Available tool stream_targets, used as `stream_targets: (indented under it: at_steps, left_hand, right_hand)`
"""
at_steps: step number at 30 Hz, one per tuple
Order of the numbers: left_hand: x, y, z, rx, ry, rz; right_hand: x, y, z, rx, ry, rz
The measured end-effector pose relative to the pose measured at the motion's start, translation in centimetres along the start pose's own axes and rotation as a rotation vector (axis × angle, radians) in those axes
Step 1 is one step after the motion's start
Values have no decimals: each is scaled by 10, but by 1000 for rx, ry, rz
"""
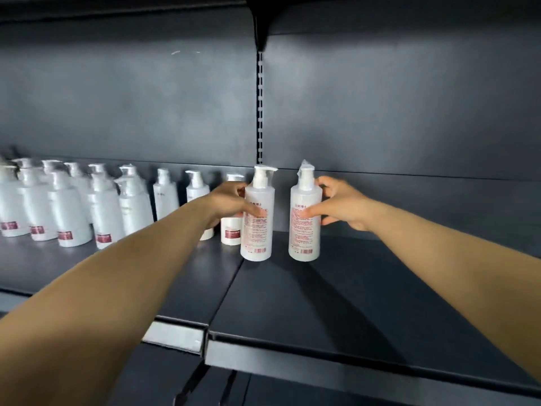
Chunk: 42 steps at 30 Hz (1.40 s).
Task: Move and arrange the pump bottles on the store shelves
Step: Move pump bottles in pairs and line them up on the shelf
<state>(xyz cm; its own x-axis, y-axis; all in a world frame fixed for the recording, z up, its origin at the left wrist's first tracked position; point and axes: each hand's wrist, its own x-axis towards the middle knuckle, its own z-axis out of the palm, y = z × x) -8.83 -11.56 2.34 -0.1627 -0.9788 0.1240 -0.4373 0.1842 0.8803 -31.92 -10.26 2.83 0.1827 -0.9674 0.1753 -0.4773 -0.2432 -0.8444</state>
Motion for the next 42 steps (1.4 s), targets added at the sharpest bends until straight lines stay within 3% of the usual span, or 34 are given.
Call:
stream_targets:
  at_steps: [7,13,22,27,31,34,40,42]
  left_hand:
    - [-5,-61,-110,56,-34,-39]
    - [-5,-105,-139,89,-78,-26]
    - [-2,-124,-142,18,-87,17]
    - [-2,-122,-139,83,29,5]
    - [0,-121,-138,-135,-8,23]
    - [2,-121,-143,-125,-52,62]
    - [-1,-117,-135,37,-9,47]
    - [0,-115,-136,-72,-91,16]
  right_hand:
    - [27,-45,117,44,9,48]
    - [35,-49,174,31,62,124]
    - [30,-51,185,49,176,216]
    - [28,-55,203,-44,329,212]
    - [27,-60,200,239,170,180]
    - [26,-59,196,167,152,164]
    - [31,-63,210,-140,378,135]
    - [32,-66,206,-4,313,164]
